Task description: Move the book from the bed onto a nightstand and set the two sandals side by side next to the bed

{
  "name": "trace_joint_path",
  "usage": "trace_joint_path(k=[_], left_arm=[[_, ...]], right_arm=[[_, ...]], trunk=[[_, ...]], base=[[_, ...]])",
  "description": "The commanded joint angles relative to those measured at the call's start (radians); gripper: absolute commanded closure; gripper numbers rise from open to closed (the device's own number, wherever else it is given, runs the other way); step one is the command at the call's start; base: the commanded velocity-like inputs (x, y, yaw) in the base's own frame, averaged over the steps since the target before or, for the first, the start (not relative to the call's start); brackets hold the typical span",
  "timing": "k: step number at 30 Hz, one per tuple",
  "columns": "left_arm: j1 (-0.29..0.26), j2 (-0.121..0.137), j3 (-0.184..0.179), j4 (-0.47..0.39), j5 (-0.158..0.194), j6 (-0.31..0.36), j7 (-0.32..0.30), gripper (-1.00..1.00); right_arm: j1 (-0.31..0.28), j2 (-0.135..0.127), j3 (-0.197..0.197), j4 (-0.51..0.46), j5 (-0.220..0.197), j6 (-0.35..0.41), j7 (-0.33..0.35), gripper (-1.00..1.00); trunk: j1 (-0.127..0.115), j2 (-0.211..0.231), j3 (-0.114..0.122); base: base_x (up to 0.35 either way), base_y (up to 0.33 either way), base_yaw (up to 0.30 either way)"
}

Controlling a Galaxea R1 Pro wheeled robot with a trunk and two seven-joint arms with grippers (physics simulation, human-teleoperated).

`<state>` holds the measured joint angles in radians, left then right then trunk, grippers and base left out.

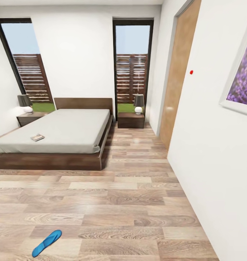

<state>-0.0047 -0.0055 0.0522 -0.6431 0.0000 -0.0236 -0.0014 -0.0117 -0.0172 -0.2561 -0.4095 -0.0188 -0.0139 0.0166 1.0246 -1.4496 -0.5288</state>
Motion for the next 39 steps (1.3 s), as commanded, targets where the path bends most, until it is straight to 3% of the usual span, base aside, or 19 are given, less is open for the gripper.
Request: trace_joint_path(k=[1, 28, 39], left_arm=[[-0.001, -0.001, 0.003, 0.0, 0.0, -0.002, 0.0, -1.0], [-0.001, -0.001, 0.002, 0.014, -0.001, -0.002, 0.0, -1.0], [-0.001, -0.001, 0.002, 0.014, -0.001, -0.002, 0.0, -1.0]], right_arm=[[-0.001, 0.0, -0.003, 0.0, -0.001, -0.001, 0.002, -1.0], [-0.001, 0.0, -0.006, 0.0, -0.003, -0.001, -0.001, -1.0], [-0.001, 0.0, -0.005, 0.0, -0.003, -0.001, -0.004, -1.0]], trunk=[[0.0, 0.0, -0.001], [0.0, 0.0, -0.001], [0.0, 0.0, -0.001]], base=[[0.28, 0.0, 0.0], [0.319, -0.022, 0.001], [0.325, 0.0, 0.149]])
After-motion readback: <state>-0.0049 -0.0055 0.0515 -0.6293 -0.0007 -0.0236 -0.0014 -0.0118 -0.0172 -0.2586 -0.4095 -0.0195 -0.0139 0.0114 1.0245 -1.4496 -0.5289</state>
